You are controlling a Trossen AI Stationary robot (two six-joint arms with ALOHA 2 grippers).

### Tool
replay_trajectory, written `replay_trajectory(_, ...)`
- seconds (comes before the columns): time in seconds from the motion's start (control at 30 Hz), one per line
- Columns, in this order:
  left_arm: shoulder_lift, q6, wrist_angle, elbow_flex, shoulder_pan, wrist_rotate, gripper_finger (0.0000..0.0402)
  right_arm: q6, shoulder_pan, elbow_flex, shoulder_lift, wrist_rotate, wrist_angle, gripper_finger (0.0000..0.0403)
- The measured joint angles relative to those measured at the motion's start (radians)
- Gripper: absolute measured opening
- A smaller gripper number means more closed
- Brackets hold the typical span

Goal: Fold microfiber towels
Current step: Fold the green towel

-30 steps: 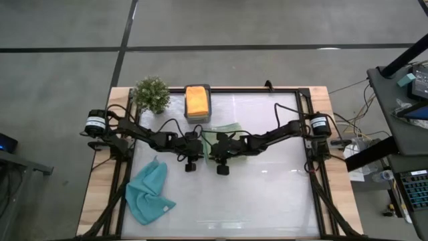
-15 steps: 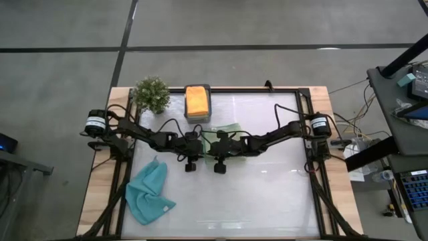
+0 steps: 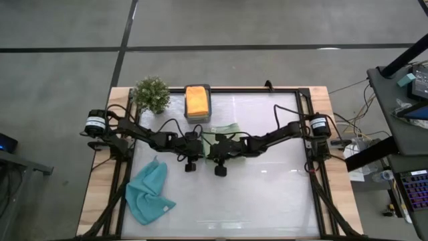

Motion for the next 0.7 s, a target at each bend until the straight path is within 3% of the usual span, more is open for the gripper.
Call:
replay_trajectory(0.1,-0.002,0.000,-0.002,0.000,0.000,0.000,0.0054,0.009,0.001,0.000,0.000,-0.008,-0.002,0.0026)
replay_trajectory(0.27,-0.016,0.000,-0.027,0.000,-0.001,0.001,0.0054,0.024,-0.001,0.000,0.000,-0.006,-0.003,0.0083)
replay_trajectory(0.47,-0.076,-0.002,-0.172,0.012,-0.001,0.001,0.0054,-0.021,0.000,0.001,-0.027,-0.007,-0.030,0.0145)
replay_trajectory(0.7,-0.153,-0.003,-0.201,0.017,0.001,0.001,0.0054,-0.100,-0.007,-0.009,-0.133,0.005,-0.139,0.0165)
